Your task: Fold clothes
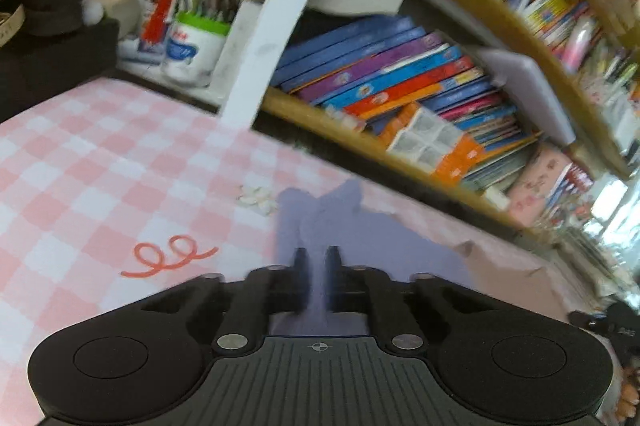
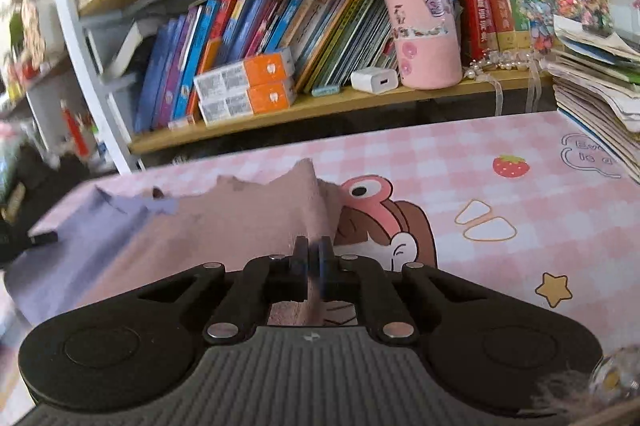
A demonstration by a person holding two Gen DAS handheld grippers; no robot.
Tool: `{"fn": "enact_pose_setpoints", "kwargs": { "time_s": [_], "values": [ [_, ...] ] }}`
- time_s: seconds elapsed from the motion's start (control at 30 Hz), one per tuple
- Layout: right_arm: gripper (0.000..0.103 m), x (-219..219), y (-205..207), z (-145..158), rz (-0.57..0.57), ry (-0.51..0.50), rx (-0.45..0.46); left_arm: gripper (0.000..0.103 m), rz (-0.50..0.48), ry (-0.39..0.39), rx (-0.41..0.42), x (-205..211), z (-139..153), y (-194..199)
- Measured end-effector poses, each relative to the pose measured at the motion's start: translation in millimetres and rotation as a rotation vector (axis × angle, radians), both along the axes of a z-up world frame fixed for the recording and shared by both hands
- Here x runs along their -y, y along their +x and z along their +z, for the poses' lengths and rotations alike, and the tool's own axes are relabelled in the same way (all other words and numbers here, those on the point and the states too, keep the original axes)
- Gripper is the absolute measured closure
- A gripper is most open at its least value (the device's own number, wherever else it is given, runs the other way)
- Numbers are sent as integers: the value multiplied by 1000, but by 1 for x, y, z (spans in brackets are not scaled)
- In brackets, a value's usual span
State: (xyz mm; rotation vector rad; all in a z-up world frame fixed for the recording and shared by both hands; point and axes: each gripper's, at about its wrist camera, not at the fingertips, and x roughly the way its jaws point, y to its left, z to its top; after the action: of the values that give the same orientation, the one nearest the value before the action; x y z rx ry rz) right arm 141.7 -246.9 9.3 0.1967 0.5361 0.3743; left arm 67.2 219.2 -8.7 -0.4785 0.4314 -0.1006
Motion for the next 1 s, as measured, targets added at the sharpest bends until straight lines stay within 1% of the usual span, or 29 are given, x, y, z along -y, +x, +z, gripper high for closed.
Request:
{"fn": "enact_pose_setpoints", "kwargs": {
  "time_s": [0.1,0.13,0.2,0.27,0.33,0.4,0.43,0.5,0.53,0.57,0.6,0.63,0.67,0.77,0.8,0.83,0.87,0.9,0.93,0.97,1.0],
  "values": [
    [99,5,-2,6,2,55,33,98,5,-58,114,-4,9,-15],
    [99,6,-3,8,3,74,45,98,16,-67,119,-4,10,-17],
    [99,10,-5,12,5,111,67,97,38,-71,80,-6,5,-15],
    [99,9,3,6,1,103,21,97,56,-69,-20,-9,-6,-3],
    [99,9,11,-1,-2,98,-29,94,63,-82,-55,-12,-11,1],
    [98,11,14,-5,-5,118,-61,85,70,-94,-81,-14,-16,4],
    [98,13,16,-8,-6,127,-77,83,73,-98,-72,-15,-16,3],
    [95,16,15,-8,-13,151,-85,60,80,-106,-54,-15,-16,1],
    [93,16,15,-8,-16,155,-89,57,84,-111,-47,-16,-16,0],
    [89,16,14,-9,-19,155,-95,57,85,-114,-45,-16,-16,0],
    [85,17,14,-9,-23,155,-100,57,82,-114,-51,-16,-17,1],
    [76,17,14,-10,-26,155,-106,57,80,-115,-57,-16,-18,3],
    [70,16,14,-10,-28,150,-112,57,77,-115,-64,-15,-19,4],
    [69,16,16,-13,-29,152,-137,58,66,-117,-87,-14,-21,8],
    [69,16,18,-15,-27,159,-148,60,63,-118,-95,-14,-22,10],
    [71,17,19,-16,-19,176,-159,61,56,-118,-99,-13,-23,11],
    [80,18,20,-18,-7,198,-171,62,43,-119,-99,-12,-23,11],
    [84,18,21,-20,8,225,-182,71,27,-119,-100,-11,-23,12],
    [85,18,21,-19,16,234,-184,76,15,-126,-93,-10,-23,11],
    [88,17,20,-19,20,234,-181,88,6,-151,-69,-12,-22,8],
    [91,19,19,-18,37,262,-178,89,-4,-176,-44,-14,-21,6]
  ]
}}
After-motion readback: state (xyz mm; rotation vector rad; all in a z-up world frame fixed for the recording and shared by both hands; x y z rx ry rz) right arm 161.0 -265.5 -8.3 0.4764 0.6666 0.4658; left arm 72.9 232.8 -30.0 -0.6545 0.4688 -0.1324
